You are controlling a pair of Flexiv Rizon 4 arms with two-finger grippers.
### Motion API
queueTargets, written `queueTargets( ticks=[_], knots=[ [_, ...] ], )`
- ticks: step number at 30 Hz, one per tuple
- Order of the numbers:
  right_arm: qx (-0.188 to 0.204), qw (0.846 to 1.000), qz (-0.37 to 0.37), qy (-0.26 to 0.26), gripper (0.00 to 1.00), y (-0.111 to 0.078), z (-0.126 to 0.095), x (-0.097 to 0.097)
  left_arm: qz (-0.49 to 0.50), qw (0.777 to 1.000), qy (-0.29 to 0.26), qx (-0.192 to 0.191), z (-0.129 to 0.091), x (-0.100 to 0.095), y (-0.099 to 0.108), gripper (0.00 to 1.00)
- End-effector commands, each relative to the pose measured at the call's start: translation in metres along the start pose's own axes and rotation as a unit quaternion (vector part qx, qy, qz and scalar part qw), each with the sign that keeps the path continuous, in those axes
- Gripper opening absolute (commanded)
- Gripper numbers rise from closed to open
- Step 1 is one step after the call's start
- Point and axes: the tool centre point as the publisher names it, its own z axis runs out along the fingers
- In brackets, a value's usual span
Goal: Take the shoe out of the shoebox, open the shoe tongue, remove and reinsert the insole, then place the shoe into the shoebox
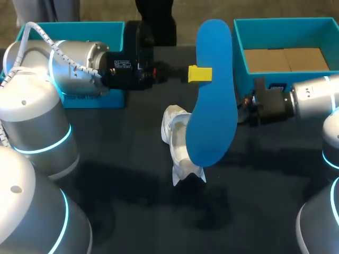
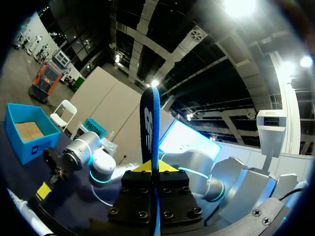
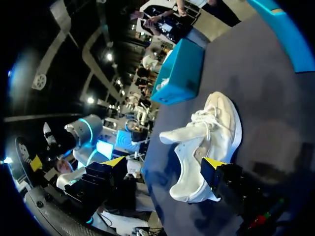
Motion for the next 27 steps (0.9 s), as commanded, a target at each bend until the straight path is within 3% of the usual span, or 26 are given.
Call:
queueTargets(
  ticks=[1, 6, 12, 17, 21, 23, 27],
  knots=[
    [-0.019, 1.000, 0.002, 0.003, 1.00, 0.000, -0.009, 0.009, 0.000, 1.000, 0.000, 0.001, 0.001, 0.000, 0.001, 0.00],
    [-0.020, 0.998, 0.054, 0.019, 1.00, 0.010, -0.032, 0.021, 0.010, 1.000, -0.007, -0.003, -0.003, -0.004, 0.003, 0.00],
    [-0.012, 0.995, 0.087, 0.056, 1.00, 0.018, -0.052, 0.042, 0.102, 0.993, -0.024, -0.049, -0.019, -0.019, 0.013, 0.00],
    [0.011, 0.996, 0.082, 0.042, 1.00, 0.022, -0.058, 0.058, 0.184, 0.981, -0.020, -0.049, -0.027, -0.027, 0.010, 0.00],
    [0.013, 0.996, 0.076, 0.037, 1.00, 0.026, -0.061, 0.065, 0.276, 0.960, -0.006, -0.051, -0.031, -0.035, 0.009, 0.00],
    [0.009, 0.996, 0.075, 0.038, 1.00, 0.026, -0.062, 0.066, 0.323, 0.944, -0.005, -0.071, -0.033, -0.038, 0.010, 0.00],
    [-0.003, 0.996, 0.078, 0.045, 1.00, 0.026, -0.064, 0.066, 0.439, 0.891, -0.009, -0.115, -0.041, -0.046, 0.006, 0.00]
  ],
)
